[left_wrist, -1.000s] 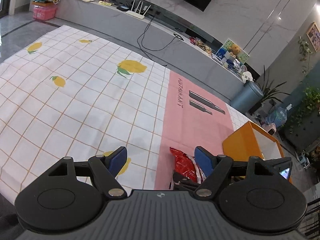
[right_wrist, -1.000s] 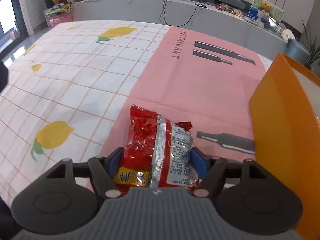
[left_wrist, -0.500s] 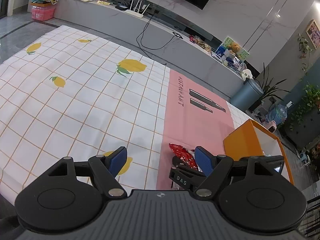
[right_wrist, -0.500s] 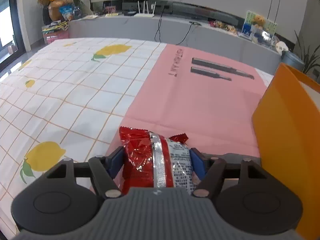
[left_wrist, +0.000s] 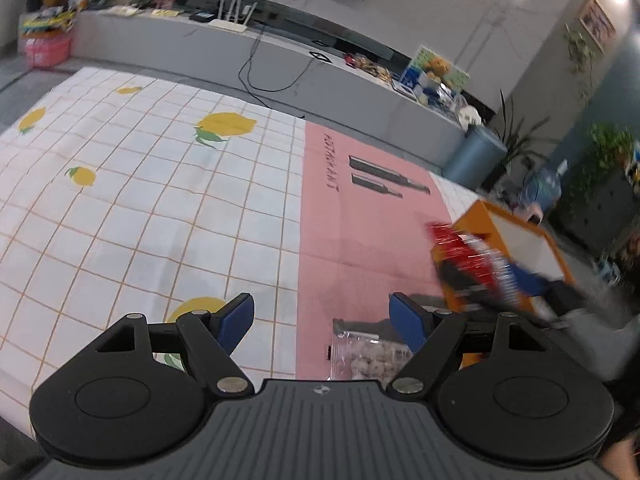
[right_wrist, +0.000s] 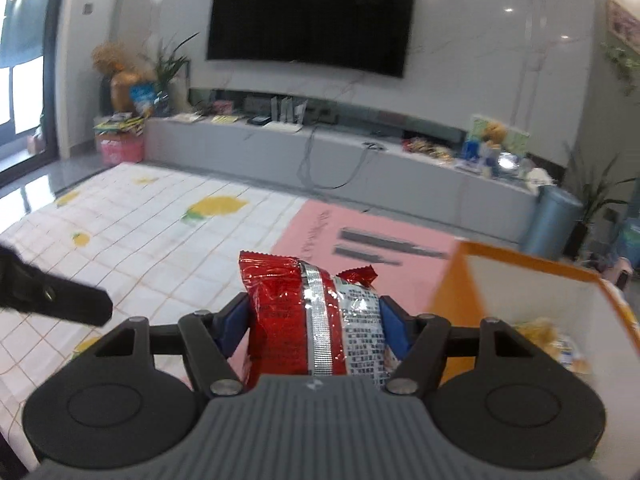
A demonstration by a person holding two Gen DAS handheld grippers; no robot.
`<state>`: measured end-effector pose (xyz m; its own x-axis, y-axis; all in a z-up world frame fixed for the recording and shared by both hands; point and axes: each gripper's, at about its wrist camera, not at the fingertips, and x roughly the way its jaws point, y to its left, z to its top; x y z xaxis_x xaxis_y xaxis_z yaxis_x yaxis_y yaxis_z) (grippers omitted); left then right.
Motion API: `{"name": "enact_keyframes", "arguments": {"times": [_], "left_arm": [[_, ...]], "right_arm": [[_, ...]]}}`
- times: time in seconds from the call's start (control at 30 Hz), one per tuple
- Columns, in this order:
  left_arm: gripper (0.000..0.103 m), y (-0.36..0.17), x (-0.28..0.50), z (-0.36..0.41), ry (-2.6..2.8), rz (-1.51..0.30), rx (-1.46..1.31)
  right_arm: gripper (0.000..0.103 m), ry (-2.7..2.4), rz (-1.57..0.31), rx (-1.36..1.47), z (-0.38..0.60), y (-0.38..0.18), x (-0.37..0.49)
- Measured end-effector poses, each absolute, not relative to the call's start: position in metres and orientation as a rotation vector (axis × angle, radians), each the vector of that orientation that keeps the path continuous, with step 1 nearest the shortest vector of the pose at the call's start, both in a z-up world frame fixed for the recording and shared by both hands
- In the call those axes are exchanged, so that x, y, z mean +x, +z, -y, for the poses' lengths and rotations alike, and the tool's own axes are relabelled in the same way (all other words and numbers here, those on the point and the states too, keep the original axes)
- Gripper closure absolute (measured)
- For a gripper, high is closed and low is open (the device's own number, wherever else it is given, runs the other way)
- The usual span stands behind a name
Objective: Organize snacks
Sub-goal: 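Grasp the clear packet of white balls with the left tool while the right carries the red bag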
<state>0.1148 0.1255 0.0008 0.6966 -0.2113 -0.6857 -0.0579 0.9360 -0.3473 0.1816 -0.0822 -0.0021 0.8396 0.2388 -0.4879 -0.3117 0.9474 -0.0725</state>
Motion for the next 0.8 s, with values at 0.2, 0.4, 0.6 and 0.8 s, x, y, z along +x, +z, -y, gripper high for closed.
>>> {"name": "enact_keyframes", "arguments": {"times": [0.2,0.4,0.6,0.8], "left_arm": [[0.011,-0.006,0.118,-0.094,-0.16,-0.805,-0.227],[0.008,-0.01,0.12,-0.066,-0.272,-0.776,-0.09],[0.007,-0.027,0.139,-0.044,-0.285,-0.809,-0.079],[0.007,-0.042,0.147,-0.016,-0.341,-0.856,0.034]], "right_arm": [[0.036,0.326,-0.466,-0.052,0.133,0.003,0.153],[0.036,0.394,-0.469,0.053,0.154,-0.001,0.151],[0.036,0.393,-0.506,0.161,0.167,-0.004,0.149],[0.036,0.412,-0.479,0.156,0.164,0.0,0.141]]}}
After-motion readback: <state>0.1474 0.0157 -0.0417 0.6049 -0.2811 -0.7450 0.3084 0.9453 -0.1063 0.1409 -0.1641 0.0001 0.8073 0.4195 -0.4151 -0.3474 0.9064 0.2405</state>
